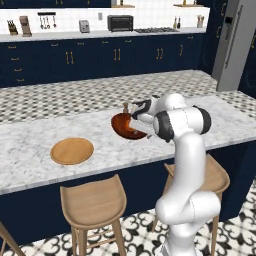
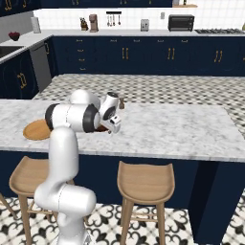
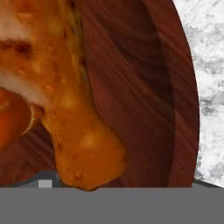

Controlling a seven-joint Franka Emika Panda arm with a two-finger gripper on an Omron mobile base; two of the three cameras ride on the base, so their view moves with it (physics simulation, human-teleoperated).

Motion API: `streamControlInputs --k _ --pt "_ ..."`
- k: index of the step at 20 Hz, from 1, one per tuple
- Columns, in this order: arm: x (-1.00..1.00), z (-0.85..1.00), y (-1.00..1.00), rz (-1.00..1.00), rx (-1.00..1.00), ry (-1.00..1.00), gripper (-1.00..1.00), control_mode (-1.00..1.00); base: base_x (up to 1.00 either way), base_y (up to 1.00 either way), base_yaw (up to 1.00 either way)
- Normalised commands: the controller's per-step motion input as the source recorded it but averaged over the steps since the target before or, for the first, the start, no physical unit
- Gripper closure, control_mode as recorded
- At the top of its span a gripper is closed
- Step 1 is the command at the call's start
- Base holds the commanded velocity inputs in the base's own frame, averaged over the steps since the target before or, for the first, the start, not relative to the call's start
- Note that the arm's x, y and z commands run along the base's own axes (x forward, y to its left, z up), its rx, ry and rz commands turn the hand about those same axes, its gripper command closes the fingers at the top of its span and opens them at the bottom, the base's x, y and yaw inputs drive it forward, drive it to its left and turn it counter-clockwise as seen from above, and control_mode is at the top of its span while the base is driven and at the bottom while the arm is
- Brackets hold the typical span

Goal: Pick the chicken drumstick and squash from their plates and place them in the bowl. Then put the bowl in the fridge.

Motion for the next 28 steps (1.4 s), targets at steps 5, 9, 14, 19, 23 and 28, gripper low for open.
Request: streamControlInputs --k 5,9,14,19,23,28 --pt "0.26 -0.14 0.23 -0.05 0.0 0.0 1.0 -1.0 0.0 0.0 0.0" --pt "-0.07 0.11 0.02 -0.09 0.0 -0.08 1.0 -1.0 0.0 0.0 0.0" --pt "-0.15 0.18 0.0 -0.04 0.0 -0.11 1.0 -1.0 0.0 0.0 0.0" --pt "-0.36 0.22 0.0 -0.16 0.06 -0.15 1.0 -1.0 0.0 0.0 0.0" --pt "-0.98 0.73 0.0 -0.26 0.07 -0.31 1.0 -1.0 0.0 0.0 0.0" --pt "-1.0 1.0 -0.11 -0.24 0.01 0.0 1.0 -1.0 0.0 0.0 0.0"
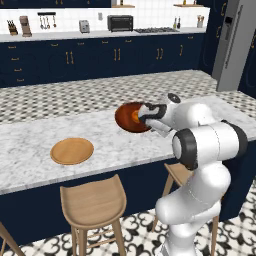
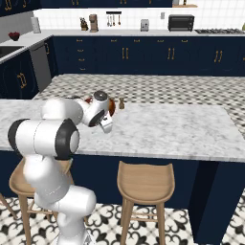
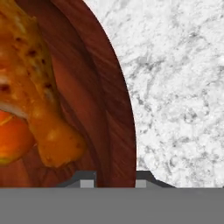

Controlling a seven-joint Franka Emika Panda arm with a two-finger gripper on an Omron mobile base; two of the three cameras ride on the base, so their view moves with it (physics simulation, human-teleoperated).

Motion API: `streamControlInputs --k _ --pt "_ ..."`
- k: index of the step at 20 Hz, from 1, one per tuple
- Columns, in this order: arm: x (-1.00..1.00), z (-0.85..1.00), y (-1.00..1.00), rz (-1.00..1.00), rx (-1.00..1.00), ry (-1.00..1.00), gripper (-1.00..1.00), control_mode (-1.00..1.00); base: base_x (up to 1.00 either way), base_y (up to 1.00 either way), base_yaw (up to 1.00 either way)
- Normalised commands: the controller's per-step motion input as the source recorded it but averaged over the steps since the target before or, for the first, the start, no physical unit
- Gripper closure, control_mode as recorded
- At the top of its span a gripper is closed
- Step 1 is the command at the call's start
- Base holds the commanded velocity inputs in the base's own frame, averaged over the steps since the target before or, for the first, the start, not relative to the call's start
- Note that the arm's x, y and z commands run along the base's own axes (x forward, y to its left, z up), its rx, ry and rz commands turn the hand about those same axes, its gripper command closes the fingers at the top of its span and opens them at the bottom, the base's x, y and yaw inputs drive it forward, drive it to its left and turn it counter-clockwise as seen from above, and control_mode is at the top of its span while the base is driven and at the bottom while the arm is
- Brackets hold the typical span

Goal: Pick the chicken drumstick and squash from their plates and place them in the bowl. Then put the bowl in the fridge.

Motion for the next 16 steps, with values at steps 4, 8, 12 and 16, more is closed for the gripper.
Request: streamControlInputs --k 4,8,12,16 --pt "-1.0 1.0 -0.12 -0.16 0.16 0.04 1.0 -1.0 0.0 0.0 0.0" --pt "-0.82 1.0 -0.14 -0.09 0.27 0.14 1.0 -1.0 0.0 0.0 0.0" --pt "-0.81 0.91 -0.18 -0.03 0.31 0.18 1.0 -1.0 0.0 0.0 0.0" --pt "-0.83 0.47 0.0 -0.01 0.07 0.0 1.0 -1.0 0.0 0.0 0.0"
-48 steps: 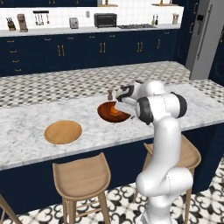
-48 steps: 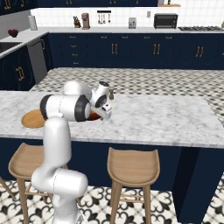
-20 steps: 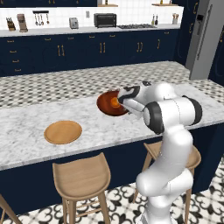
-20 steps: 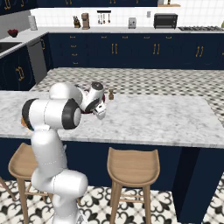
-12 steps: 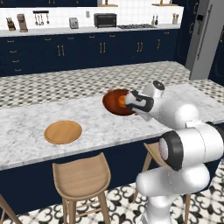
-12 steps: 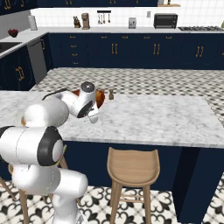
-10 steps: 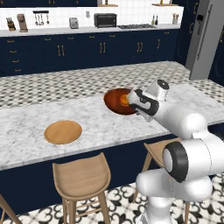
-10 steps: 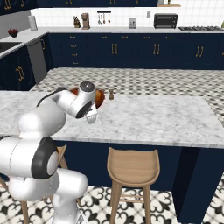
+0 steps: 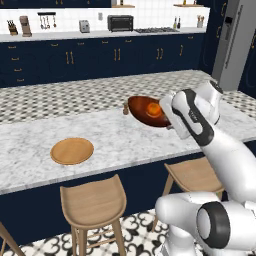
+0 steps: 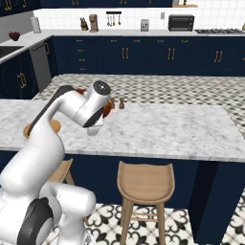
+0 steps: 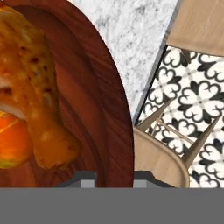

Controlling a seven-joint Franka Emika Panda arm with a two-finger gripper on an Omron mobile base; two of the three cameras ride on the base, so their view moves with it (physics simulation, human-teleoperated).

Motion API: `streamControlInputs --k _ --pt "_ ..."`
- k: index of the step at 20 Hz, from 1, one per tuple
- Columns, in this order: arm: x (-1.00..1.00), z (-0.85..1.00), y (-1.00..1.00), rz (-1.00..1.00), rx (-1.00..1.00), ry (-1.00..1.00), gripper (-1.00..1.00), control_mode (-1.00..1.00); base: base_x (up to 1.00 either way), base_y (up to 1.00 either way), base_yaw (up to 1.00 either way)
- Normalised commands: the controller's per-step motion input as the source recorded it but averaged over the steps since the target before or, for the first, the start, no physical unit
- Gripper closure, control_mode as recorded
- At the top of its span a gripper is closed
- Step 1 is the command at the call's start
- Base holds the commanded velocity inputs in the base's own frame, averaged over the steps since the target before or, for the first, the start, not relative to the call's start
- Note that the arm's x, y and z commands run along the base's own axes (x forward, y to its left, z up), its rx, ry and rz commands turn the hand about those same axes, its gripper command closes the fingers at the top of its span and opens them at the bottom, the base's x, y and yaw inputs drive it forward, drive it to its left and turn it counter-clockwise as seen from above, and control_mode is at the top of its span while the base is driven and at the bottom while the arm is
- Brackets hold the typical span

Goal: Pick the chicken drumstick and squash from their plates and place them in the bowl. Then put the bowl in the fridge.

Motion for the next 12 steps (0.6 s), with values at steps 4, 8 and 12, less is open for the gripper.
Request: streamControlInputs --k 4,8,12 --pt "-0.62 0.05 0.08 0.0 -0.03 0.02 1.0 1.0 -0.18 0.0 0.0" --pt "0.0 0.0 0.0 0.0 0.0 0.0 1.0 1.0 -0.68 -0.24 -0.09" --pt "0.0 0.0 0.0 0.0 0.0 0.0 1.0 1.0 -0.64 -0.89 -0.11"
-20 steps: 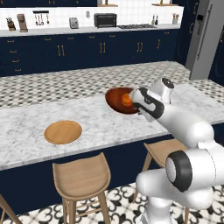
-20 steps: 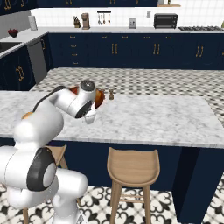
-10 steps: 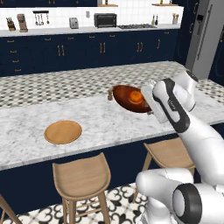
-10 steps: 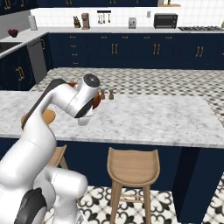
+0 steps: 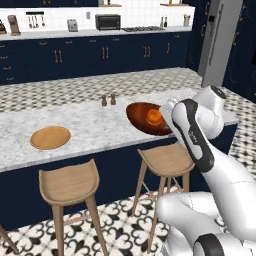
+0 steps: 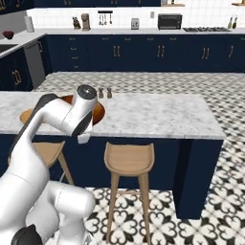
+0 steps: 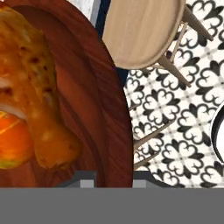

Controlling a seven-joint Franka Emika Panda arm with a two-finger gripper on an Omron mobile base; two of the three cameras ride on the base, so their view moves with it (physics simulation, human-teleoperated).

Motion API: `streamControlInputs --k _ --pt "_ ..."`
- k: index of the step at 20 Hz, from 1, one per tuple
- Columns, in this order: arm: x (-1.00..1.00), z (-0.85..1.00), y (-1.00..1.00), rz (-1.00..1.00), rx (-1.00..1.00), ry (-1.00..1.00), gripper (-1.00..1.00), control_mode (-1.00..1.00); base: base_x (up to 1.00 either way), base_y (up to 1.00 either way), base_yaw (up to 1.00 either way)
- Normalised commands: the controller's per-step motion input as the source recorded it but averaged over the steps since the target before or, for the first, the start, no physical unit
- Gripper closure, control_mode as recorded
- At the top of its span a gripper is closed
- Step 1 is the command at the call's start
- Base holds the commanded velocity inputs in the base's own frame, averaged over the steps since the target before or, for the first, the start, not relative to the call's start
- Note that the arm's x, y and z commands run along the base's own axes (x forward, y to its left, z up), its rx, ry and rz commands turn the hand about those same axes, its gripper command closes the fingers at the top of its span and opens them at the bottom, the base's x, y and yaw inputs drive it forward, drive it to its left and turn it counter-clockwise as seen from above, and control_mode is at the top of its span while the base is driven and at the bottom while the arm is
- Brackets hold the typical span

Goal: Pick the chicken drumstick and squash from their plates and place them in the bowl. Then put the bowl in the fridge.

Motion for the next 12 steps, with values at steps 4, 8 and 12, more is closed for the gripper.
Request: streamControlInputs --k 4,8,12 --pt "0.0 0.0 0.0 0.0 0.0 0.0 1.0 1.0 -0.1 -1.0 -0.06" --pt "0.0 0.0 0.0 0.0 0.0 0.0 1.0 1.0 0.0 -1.0 -0.1" --pt "0.0 0.0 0.0 0.0 0.0 0.0 1.0 1.0 0.05 -1.0 -0.11"
